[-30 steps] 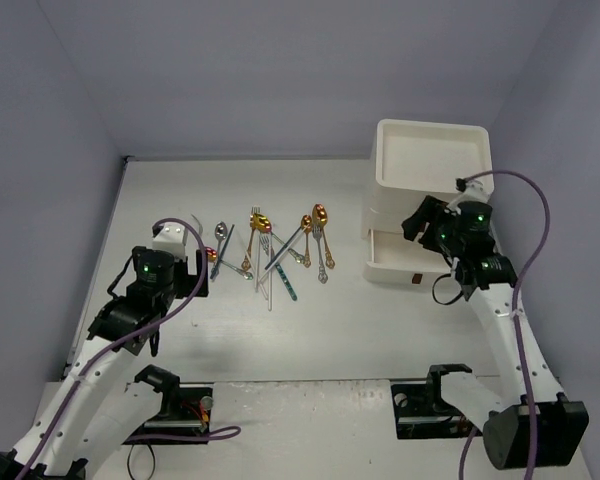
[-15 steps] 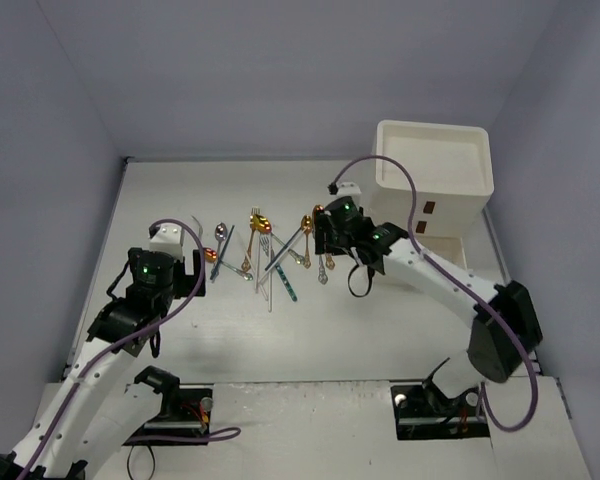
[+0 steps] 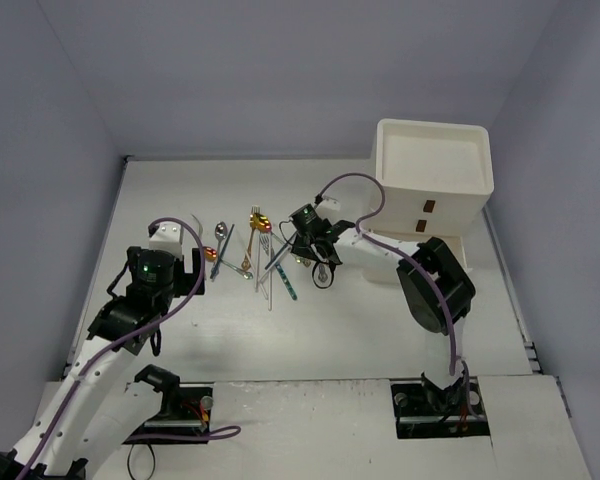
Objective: Sort the eating utensils into containers
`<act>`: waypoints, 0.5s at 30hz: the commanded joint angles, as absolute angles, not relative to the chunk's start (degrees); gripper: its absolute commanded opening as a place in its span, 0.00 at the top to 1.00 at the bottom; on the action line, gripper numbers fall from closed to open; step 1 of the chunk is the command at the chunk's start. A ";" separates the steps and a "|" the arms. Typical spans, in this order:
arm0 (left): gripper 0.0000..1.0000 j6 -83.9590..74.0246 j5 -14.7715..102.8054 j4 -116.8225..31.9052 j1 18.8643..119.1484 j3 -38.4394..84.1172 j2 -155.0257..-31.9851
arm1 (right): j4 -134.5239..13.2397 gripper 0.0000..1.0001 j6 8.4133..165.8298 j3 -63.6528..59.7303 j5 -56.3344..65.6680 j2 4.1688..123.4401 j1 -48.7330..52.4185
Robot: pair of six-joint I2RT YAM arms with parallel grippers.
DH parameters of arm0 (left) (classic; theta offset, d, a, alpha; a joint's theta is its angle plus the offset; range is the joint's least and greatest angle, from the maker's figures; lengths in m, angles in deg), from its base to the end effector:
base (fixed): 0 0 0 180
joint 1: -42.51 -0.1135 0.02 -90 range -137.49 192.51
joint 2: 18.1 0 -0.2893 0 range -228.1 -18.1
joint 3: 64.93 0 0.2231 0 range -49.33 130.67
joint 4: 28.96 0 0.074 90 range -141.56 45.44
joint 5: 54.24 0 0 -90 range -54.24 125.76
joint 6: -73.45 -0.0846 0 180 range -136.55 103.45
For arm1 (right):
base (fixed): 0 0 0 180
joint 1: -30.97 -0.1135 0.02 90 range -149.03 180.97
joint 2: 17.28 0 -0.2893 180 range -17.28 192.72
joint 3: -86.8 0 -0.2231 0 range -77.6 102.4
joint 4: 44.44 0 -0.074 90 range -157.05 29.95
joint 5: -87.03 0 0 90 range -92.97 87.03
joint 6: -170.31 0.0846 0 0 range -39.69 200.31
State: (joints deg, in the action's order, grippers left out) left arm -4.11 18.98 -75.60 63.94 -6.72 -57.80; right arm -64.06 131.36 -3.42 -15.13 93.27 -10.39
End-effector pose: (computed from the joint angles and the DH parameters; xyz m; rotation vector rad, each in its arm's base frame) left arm 0.1445 -0.0305 0.2960 -0.0198 2.0397 -0.0680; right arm 0.3492 0.2837 0.2037 0.3110 2.3110 0.6053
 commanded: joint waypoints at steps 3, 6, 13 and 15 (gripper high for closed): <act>0.04 -3.80 17.67 -73.74 64.02 -4.93 -57.83 | -57.38 0.69 141.01 -0.69 -14.03 95.07 -11.23; 0.03 -3.80 17.69 -73.74 63.95 -4.86 -57.86 | -56.07 0.70 142.03 -0.48 -13.96 96.29 -11.39; 0.04 -3.81 17.83 -73.74 64.04 -4.94 -58.00 | -54.53 0.71 144.19 -0.25 -13.71 98.99 -11.48; 0.04 -3.80 17.74 -73.76 64.04 -4.88 -57.91 | -54.12 0.72 144.33 -0.19 -13.76 99.35 -11.50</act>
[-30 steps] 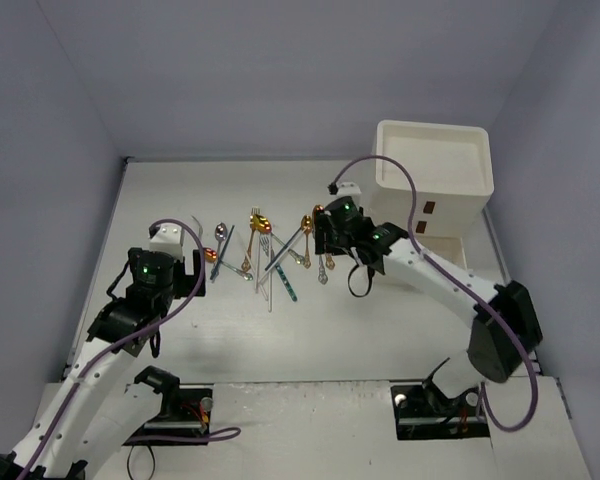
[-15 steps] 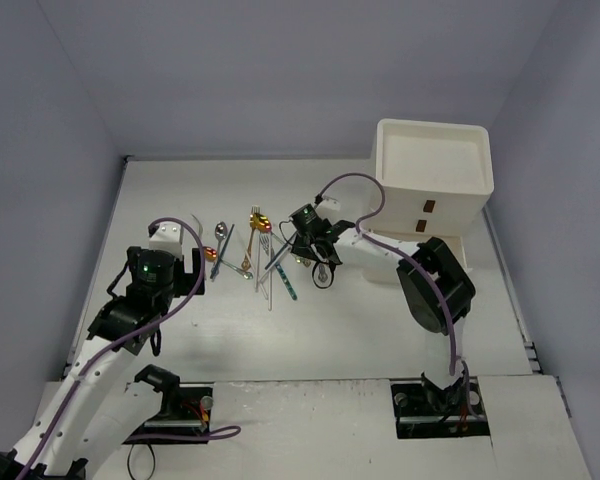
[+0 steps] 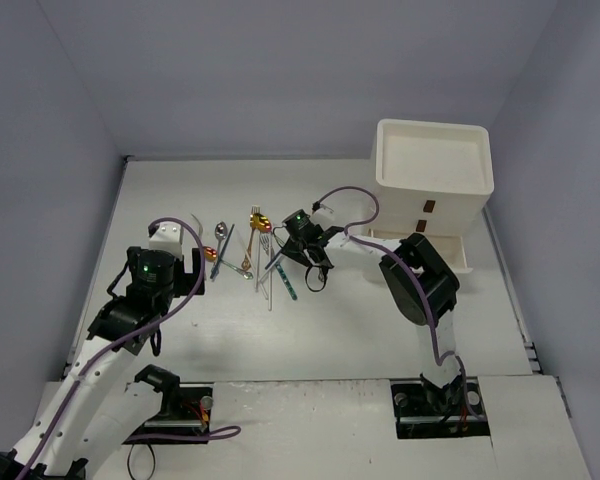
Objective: Sort the eating utensils into containers
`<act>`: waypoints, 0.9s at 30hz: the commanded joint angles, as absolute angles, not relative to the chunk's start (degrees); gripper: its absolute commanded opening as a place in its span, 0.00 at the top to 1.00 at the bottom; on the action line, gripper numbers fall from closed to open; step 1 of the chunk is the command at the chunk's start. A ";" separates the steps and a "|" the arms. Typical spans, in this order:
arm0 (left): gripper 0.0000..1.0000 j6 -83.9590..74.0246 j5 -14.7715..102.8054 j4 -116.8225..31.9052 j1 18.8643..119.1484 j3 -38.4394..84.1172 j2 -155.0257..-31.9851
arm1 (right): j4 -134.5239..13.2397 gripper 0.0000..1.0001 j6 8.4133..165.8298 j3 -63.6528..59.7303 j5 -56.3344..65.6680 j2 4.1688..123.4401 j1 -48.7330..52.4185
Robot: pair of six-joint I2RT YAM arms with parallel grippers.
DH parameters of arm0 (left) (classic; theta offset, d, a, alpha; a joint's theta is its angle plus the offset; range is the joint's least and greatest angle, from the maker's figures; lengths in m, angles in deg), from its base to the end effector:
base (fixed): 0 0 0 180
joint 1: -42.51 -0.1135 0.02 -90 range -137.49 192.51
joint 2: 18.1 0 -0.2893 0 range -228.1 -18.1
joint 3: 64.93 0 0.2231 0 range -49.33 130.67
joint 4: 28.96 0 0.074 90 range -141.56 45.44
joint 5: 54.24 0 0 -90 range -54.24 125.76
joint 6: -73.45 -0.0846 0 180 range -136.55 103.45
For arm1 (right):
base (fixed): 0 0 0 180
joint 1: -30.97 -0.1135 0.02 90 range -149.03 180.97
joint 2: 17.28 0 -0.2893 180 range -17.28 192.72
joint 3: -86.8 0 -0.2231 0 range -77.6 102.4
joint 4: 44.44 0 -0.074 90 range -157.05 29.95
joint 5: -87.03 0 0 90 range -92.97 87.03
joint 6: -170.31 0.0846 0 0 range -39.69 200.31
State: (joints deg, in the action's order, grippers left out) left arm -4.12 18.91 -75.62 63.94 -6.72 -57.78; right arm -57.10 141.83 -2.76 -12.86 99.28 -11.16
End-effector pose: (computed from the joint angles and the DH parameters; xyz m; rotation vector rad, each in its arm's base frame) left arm 0.1444 -0.0303 0.2961 -0.0204 2.0395 -0.0667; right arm 0.3600 0.3061 0.1755 0.4924 2.3029 0.7608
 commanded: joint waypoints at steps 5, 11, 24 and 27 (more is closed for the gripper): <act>0.03 -3.80 17.81 -73.83 64.04 -4.86 -57.83 | -53.31 0.73 144.70 -1.01 -14.12 98.88 -11.64; 0.03 -3.80 17.90 -73.75 64.04 -4.94 -57.74 | -52.84 0.72 144.82 -1.48 -16.69 96.08 -12.51; 0.04 -3.80 18.04 -73.74 64.04 -4.95 -57.74 | -52.54 0.71 145.90 -0.91 -17.44 98.29 -13.06; 0.04 -3.73 18.18 -73.74 64.04 -4.93 -57.83 | -52.49 0.72 146.25 -1.46 -17.59 98.57 -13.06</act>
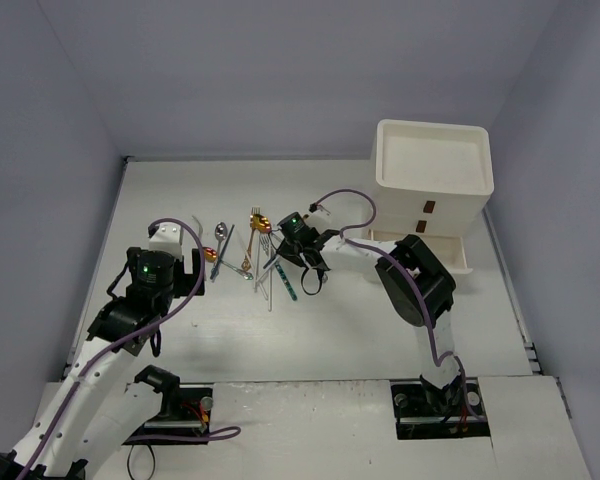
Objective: Sort the eating utensils into containers
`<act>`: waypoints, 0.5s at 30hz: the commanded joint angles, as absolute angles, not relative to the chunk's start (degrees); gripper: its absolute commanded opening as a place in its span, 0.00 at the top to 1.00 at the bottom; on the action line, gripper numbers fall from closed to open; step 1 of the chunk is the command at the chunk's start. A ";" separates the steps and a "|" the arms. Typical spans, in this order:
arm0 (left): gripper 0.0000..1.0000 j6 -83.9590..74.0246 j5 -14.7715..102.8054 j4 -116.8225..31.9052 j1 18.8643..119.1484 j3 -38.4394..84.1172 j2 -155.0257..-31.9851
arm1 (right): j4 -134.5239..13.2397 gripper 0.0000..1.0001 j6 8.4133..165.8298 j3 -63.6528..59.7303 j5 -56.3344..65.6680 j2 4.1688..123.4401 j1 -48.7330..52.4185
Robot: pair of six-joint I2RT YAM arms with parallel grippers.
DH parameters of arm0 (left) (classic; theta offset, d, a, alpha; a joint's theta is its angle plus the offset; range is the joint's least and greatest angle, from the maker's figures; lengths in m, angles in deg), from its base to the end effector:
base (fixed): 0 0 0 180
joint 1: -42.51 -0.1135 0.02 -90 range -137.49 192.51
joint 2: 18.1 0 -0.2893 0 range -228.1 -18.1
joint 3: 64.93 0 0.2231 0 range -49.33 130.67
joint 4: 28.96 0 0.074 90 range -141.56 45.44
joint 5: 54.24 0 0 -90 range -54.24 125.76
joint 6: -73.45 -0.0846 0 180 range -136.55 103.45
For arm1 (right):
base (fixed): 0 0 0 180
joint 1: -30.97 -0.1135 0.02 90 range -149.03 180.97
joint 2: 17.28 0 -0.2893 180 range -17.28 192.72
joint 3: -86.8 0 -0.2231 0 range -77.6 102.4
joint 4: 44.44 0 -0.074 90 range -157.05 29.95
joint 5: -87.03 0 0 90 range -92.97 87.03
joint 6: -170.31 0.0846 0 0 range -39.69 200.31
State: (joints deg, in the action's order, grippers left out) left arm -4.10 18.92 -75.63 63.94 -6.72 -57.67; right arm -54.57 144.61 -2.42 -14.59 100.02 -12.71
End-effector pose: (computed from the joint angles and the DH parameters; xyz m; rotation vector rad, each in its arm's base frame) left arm 0.1441 -0.0302 0.2963 -0.0210 2.0379 -0.0677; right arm 0.3576 0.3179 0.1773 0.5316 2.2600 0.8036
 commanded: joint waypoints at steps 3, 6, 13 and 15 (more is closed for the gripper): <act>0.03 -3.89 18.13 -73.74 64.04 -4.86 -57.67 | -52.49 0.74 146.63 -2.52 -17.95 98.56 -13.06; 0.03 -3.80 18.18 -73.74 64.04 -4.86 -57.63 | -52.49 0.77 147.02 -3.49 -17.69 98.49 -13.06; 0.03 -3.89 18.27 -73.74 64.04 -4.86 -57.47 | -52.57 0.79 148.58 -5.97 -17.40 96.88 -13.06; 0.04 -3.89 18.44 -73.74 64.04 -4.86 -57.39 | -52.58 0.81 148.60 -6.42 -17.56 96.36 -13.15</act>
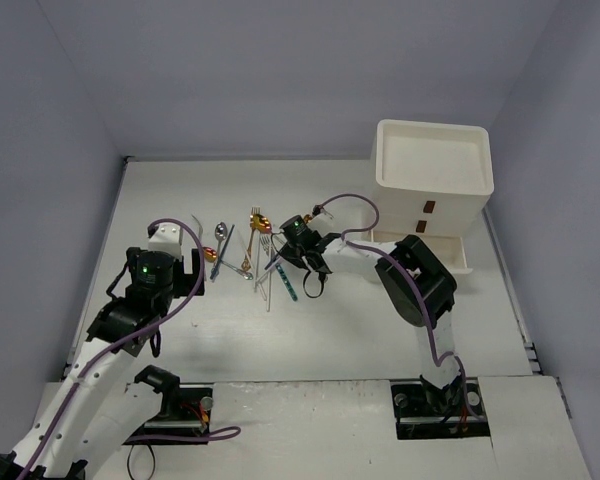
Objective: Sort the eating utensils into containers
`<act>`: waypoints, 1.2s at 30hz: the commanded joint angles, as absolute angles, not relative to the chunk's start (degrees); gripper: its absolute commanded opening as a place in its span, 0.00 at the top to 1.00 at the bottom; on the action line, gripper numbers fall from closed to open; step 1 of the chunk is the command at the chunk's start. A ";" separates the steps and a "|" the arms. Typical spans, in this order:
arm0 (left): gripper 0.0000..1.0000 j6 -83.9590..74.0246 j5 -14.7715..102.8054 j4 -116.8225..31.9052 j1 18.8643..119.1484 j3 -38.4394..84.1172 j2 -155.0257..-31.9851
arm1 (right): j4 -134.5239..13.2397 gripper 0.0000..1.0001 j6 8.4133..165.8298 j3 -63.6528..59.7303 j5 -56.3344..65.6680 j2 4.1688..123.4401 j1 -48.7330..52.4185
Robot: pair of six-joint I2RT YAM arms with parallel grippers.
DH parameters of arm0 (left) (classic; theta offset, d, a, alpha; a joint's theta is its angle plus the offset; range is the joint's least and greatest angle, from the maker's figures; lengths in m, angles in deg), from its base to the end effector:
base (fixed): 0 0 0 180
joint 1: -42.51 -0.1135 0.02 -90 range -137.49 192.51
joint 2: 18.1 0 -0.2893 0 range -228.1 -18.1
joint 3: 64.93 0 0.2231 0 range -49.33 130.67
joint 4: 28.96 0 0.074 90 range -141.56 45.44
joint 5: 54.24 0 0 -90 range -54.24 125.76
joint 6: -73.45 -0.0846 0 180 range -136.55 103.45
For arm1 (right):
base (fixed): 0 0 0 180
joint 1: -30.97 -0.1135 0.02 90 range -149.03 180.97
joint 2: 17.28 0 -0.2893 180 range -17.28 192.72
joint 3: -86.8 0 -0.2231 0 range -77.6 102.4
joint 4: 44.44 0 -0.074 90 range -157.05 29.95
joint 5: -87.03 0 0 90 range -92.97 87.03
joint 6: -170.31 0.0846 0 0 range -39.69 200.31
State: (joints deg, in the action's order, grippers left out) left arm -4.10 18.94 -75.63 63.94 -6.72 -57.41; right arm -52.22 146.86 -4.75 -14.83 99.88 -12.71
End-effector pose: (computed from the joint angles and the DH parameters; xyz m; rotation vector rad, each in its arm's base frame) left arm 0.1433 -0.0300 0.2968 -0.0216 2.0337 -0.0698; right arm 0.3547 0.3146 0.1705 0.5793 2.2508 0.8220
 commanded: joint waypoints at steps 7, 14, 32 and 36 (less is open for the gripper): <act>0.04 -3.89 18.44 -73.74 64.04 -4.94 -57.31 | -52.49 0.96 148.69 -6.27 -17.64 94.79 -13.14; 0.03 -3.89 18.45 -73.74 64.04 -4.86 -57.21 | -52.49 1.00 148.95 -5.87 -18.01 89.84 -13.24; 0.04 -3.62 17.83 -73.75 64.22 -4.95 -56.78 | -53.41 1.00 161.35 -30.72 -21.37 57.61 -12.60; 0.03 -3.51 18.09 -73.74 64.24 -4.86 -56.89 | -56.10 1.00 167.52 -37.39 -24.57 49.66 -11.03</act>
State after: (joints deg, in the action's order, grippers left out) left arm -4.09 18.90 -75.70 63.94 -6.72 -56.62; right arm -54.76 159.63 -32.77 -18.86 57.31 -12.64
